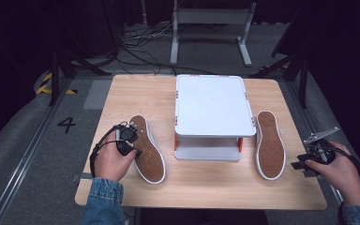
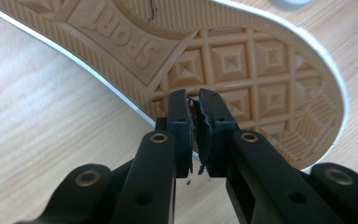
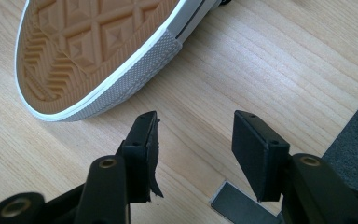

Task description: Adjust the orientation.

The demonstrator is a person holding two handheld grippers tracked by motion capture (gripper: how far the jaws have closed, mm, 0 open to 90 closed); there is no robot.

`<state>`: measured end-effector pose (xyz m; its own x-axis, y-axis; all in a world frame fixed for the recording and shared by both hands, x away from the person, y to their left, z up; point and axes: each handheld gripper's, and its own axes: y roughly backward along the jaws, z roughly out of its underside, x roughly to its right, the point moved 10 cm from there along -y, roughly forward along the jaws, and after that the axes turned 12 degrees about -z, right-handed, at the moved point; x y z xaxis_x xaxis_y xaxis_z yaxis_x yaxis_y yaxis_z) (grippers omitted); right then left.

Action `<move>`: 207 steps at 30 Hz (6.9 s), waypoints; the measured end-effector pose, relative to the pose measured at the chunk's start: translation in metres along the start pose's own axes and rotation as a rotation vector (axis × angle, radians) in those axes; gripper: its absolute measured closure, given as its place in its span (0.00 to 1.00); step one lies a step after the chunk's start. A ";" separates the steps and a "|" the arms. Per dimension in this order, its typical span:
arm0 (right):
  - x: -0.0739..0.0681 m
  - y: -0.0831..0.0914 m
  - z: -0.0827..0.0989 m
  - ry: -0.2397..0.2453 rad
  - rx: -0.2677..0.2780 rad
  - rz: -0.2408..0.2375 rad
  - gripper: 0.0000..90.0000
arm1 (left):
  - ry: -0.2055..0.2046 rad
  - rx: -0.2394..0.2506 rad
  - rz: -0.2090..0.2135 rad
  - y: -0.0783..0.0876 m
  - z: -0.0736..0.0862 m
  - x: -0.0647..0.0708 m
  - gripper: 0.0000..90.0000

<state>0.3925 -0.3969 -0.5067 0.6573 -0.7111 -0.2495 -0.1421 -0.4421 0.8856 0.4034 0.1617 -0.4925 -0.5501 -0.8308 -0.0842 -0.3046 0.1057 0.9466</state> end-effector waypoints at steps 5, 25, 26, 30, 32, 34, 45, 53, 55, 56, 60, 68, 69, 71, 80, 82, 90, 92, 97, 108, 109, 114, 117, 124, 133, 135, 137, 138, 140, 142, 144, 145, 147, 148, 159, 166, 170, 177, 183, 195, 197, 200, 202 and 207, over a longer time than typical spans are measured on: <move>0.000 -0.001 0.000 0.000 0.001 -0.002 0.57 | 0.045 -0.035 -0.013 -0.009 0.014 -0.014 0.90; -0.002 -0.009 0.002 -0.004 -0.008 0.004 0.55 | -0.089 0.114 -0.019 0.032 -0.040 0.021 0.73; -0.004 -0.011 0.002 0.001 -0.012 0.004 0.54 | -0.107 0.107 -0.010 0.029 -0.041 0.024 0.73; -0.008 -0.015 0.006 0.010 -0.030 0.001 0.54 | -0.119 0.064 -0.012 0.020 -0.041 0.027 0.77; -0.009 -0.014 0.008 0.009 -0.030 0.003 0.54 | -0.104 0.062 -0.008 0.018 -0.040 0.025 0.81; -0.009 -0.013 0.010 0.006 -0.029 0.003 0.54 | -0.093 0.067 -0.009 0.019 -0.039 0.021 0.83; -0.010 -0.016 -0.002 0.030 -0.029 0.003 0.54 | -0.001 0.116 -0.036 0.034 -0.017 -0.004 0.86; -0.008 -0.012 -0.010 0.038 -0.009 0.006 0.54 | 0.119 0.124 -0.026 0.044 0.017 -0.033 0.87; -0.008 -0.012 -0.010 0.039 -0.015 0.008 0.54 | 0.124 0.104 -0.042 0.046 0.024 -0.039 0.87; -0.008 -0.012 -0.010 0.038 -0.016 0.009 0.54 | 0.130 0.091 -0.048 0.046 0.028 -0.041 0.87; -0.007 -0.011 -0.009 0.024 -0.017 0.006 0.54 | 0.151 0.031 -0.080 0.044 0.043 -0.051 0.87; 0.002 -0.007 -0.006 -0.014 -0.010 0.034 0.54 | 0.233 -0.176 -0.140 0.011 0.090 -0.077 0.93; 0.000 -0.006 -0.007 -0.011 -0.005 0.032 0.54 | 0.241 -0.177 -0.120 0.006 0.092 -0.076 0.93; -0.001 -0.005 -0.008 -0.006 -0.001 0.029 0.54 | 0.250 -0.152 -0.096 0.006 0.090 -0.076 0.94; -0.002 -0.003 -0.009 0.000 0.010 0.028 0.54 | 0.254 -0.210 -0.071 0.014 0.103 -0.072 0.82; -0.001 -0.003 -0.008 -0.003 0.007 0.028 0.54 | 0.263 -0.254 -0.031 0.012 0.110 -0.068 0.81; -0.009 -0.005 -0.014 0.022 0.006 0.022 0.54 | 0.200 -0.235 0.047 0.010 0.098 -0.047 0.90; -0.009 -0.005 -0.014 0.020 0.009 0.024 0.54 | 0.164 -0.236 0.060 0.008 0.089 -0.037 0.89; -0.007 -0.003 -0.013 0.017 0.014 0.025 0.54 | 0.081 -0.203 0.079 0.000 0.063 -0.014 0.86; -0.006 -0.002 -0.009 0.012 0.019 0.026 0.53 | -0.038 -0.131 0.057 -0.013 0.018 0.014 0.79; -0.006 -0.002 -0.009 0.010 0.021 0.027 0.53 | -0.046 -0.126 0.057 -0.013 0.016 0.015 0.79; -0.005 0.001 -0.006 0.003 0.028 0.031 0.53 | -0.067 -0.083 -0.025 0.003 0.015 0.003 0.61; -0.004 0.001 -0.005 0.004 0.029 0.033 0.53 | -0.081 -0.049 -0.119 0.020 0.018 -0.015 0.49; -0.006 0.002 0.004 -0.007 0.028 0.036 0.52 | -0.130 0.031 -0.169 0.021 0.003 -0.032 0.37; -0.004 0.014 0.035 -0.056 0.040 0.061 0.52 | -0.248 -0.072 -0.093 -0.021 -0.007 -0.038 0.31; -0.004 0.015 0.038 -0.067 0.038 0.064 0.51 | -0.251 -0.078 -0.074 -0.021 -0.007 -0.036 0.36; -0.003 0.017 0.042 -0.073 0.043 0.067 0.51 | -0.268 -0.082 -0.066 -0.017 -0.007 -0.033 0.43; -0.003 0.018 0.043 -0.073 0.047 0.069 0.51 | -0.271 -0.089 -0.072 -0.013 -0.006 -0.033 0.57; -0.003 0.018 0.042 -0.071 0.049 0.070 0.51 | -0.240 -0.095 -0.063 -0.010 -0.003 -0.032 0.63; -0.004 0.016 0.037 -0.062 0.046 0.062 0.51 | -0.209 -0.101 -0.042 -0.005 0.004 -0.031 0.80; -0.004 0.014 0.032 -0.050 0.044 0.059 0.51 | -0.176 -0.102 -0.035 -0.002 0.009 -0.030 0.89; -0.005 0.013 0.029 -0.045 0.042 0.056 0.51 | -0.145 -0.105 -0.041 0.000 0.013 -0.031 0.91; -0.005 0.010 0.023 -0.033 0.040 0.051 0.51 | -0.089 -0.130 -0.079 0.003 0.019 -0.034 0.93; -0.005 0.009 0.019 -0.024 0.039 0.048 0.51 | -0.070 -0.136 -0.089 0.004 0.020 -0.033 0.93; -0.009 0.000 0.000 0.018 0.032 0.031 0.51 | -0.230 -0.127 0.170 0.009 0.009 0.044 0.64; -0.007 0.004 0.004 0.009 0.038 0.034 0.50 | -0.269 -0.096 0.156 0.014 -0.002 0.058 0.53; -0.006 0.004 0.004 0.007 0.042 0.036 0.50 | -0.275 -0.043 0.125 0.036 0.000 0.050 0.50; -0.008 0.003 0.006 0.009 0.037 0.037 0.50 | -0.235 0.031 0.058 0.038 -0.001 0.014 0.49; -0.007 0.004 0.011 0.001 0.037 0.044 0.49 | -0.295 -0.025 0.035 0.013 -0.006 0.010 0.49; -0.009 0.007 0.022 0.005 0.037 0.045 0.49 | -0.316 -0.042 0.041 0.004 -0.010 0.008 0.88; -0.008 0.007 0.022 0.003 0.038 0.047 0.49 | -0.296 -0.030 0.053 0.006 -0.010 0.007 0.91; -0.007 0.007 0.022 0.000 0.039 0.047 0.49 | -0.286 -0.050 0.039 0.010 -0.011 0.005 0.93; -0.007 0.007 0.022 -0.004 0.037 0.048 0.49 | -0.261 -0.047 0.023 0.013 -0.015 0.003 0.94; -0.006 0.007 0.023 -0.006 0.035 0.047 0.49 | -0.166 -0.055 0.003 0.023 -0.022 -0.004 0.95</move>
<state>0.3706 -0.4086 -0.5085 0.6450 -0.7347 -0.2101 -0.1990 -0.4270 0.8821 0.4159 0.1553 -0.4640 -0.6730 -0.7286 -0.1271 -0.2619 0.0741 0.9622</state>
